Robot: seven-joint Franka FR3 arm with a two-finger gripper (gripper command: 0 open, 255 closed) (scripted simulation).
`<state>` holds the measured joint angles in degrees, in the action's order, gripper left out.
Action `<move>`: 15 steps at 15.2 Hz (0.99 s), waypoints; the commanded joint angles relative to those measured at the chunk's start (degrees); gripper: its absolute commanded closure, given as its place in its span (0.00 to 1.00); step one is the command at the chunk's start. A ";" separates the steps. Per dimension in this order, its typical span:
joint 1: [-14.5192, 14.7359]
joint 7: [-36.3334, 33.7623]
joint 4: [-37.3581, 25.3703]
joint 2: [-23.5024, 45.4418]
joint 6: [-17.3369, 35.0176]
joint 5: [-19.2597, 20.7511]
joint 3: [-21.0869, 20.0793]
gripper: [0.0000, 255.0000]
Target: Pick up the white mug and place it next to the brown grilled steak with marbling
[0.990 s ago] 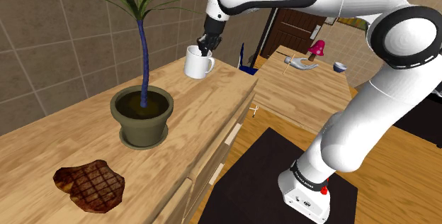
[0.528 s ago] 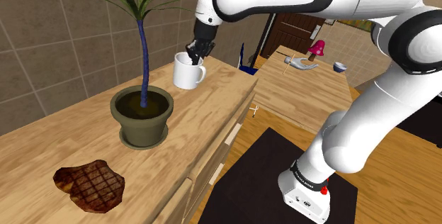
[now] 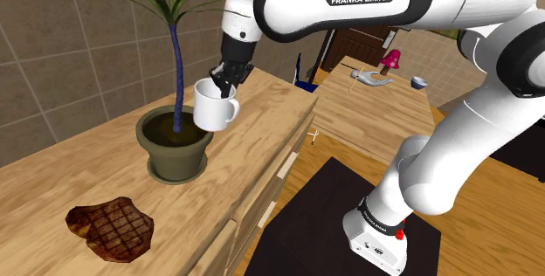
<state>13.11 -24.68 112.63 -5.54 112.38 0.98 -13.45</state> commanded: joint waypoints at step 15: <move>10.70 -24.01 -11.43 9.60 -3.64 5.10 -11.91 1.00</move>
<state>22.91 -46.67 103.55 1.76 109.09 4.93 -24.60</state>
